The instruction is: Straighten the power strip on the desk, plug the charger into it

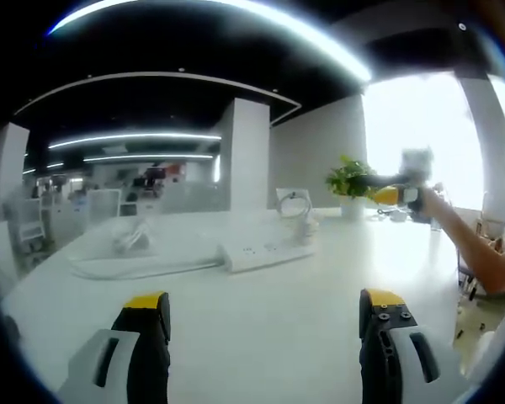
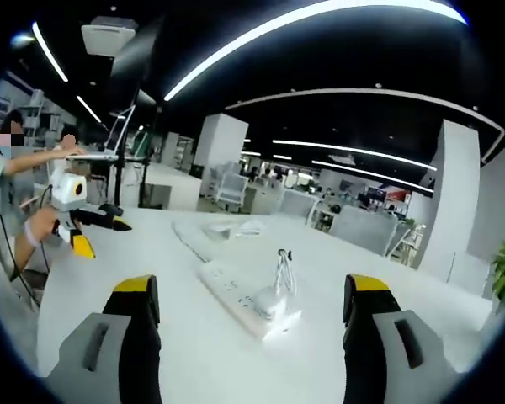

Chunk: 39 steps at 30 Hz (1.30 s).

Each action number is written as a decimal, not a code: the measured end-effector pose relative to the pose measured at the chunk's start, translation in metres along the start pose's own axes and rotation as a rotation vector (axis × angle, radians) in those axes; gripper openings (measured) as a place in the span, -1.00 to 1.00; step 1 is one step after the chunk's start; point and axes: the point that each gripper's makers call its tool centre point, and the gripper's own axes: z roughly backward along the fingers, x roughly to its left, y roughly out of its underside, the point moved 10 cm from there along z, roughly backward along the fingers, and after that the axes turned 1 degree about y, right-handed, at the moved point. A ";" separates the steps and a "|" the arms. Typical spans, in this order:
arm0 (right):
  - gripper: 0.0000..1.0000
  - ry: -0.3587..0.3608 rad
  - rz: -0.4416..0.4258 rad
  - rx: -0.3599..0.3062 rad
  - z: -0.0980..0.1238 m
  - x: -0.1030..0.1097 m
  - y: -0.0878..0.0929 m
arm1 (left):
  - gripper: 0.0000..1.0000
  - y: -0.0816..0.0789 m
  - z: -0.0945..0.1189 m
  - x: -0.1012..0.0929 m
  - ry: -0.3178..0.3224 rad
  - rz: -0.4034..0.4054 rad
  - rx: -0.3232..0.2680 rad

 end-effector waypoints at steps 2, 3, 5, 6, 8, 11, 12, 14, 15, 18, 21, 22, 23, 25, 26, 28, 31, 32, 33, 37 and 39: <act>0.80 0.013 -0.014 -0.007 0.006 0.000 0.006 | 0.92 0.000 0.000 0.000 -0.001 0.001 -0.001; 0.79 0.018 -0.029 -0.015 0.009 0.000 0.008 | 0.92 0.000 0.001 0.001 -0.002 0.002 0.000; 0.79 0.022 -0.052 -0.023 0.015 0.002 0.014 | 0.92 0.001 0.001 0.002 -0.005 0.002 0.002; 0.80 0.028 -0.058 -0.025 0.017 0.003 0.016 | 0.92 0.001 0.001 0.002 -0.005 0.003 0.003; 0.80 0.041 -0.065 -0.025 0.023 0.006 0.022 | 0.92 0.002 0.001 0.003 -0.006 0.004 0.004; 0.80 0.057 -0.090 -0.040 0.033 0.009 0.028 | 0.92 0.002 0.001 0.003 -0.006 0.004 0.006; 0.80 0.061 -0.098 -0.043 0.037 0.010 0.031 | 0.92 0.003 0.001 0.003 -0.007 0.004 0.007; 0.80 0.075 -0.109 -0.051 0.042 0.011 0.035 | 0.92 0.003 0.001 0.003 -0.008 0.005 0.007; 0.80 0.076 -0.113 -0.051 0.043 0.011 0.037 | 0.92 0.003 0.001 0.003 -0.008 0.005 0.007; 0.79 0.095 -0.133 -0.059 0.051 0.013 0.044 | 0.92 0.003 0.001 0.004 -0.010 0.005 0.007; 0.79 0.103 -0.152 -0.070 0.056 0.016 0.050 | 0.92 0.003 0.002 0.004 -0.012 0.005 0.007; 0.79 0.104 -0.156 -0.071 0.058 0.018 0.052 | 0.92 0.004 0.002 0.005 -0.014 0.006 0.007; 0.79 0.114 -0.162 -0.070 0.061 0.019 0.055 | 0.92 0.004 0.003 0.005 -0.015 0.008 0.008; 0.79 0.119 -0.164 -0.070 0.064 0.020 0.058 | 0.92 0.005 0.003 0.006 -0.018 0.009 0.010; 0.79 0.124 -0.171 -0.073 0.066 0.020 0.060 | 0.92 0.005 0.003 0.006 -0.019 0.010 0.012; 0.79 0.135 -0.177 -0.073 0.068 0.021 0.062 | 0.92 0.005 0.003 0.006 -0.019 0.011 0.011; 0.75 0.149 -0.177 -0.075 0.072 0.023 0.064 | 0.92 0.005 0.004 0.006 -0.019 0.009 0.011; 0.75 0.150 -0.180 -0.079 0.073 0.024 0.064 | 0.92 0.005 0.004 0.006 -0.020 0.010 0.011; 0.76 0.150 -0.185 -0.080 0.074 0.024 0.065 | 0.92 0.006 0.004 0.006 -0.021 0.011 0.011; 0.76 0.157 -0.183 -0.079 0.076 0.028 0.065 | 0.92 0.006 0.005 0.007 -0.025 0.013 0.010; 0.76 0.159 -0.184 -0.077 0.077 0.029 0.066 | 0.92 0.006 0.006 0.007 -0.028 0.014 0.010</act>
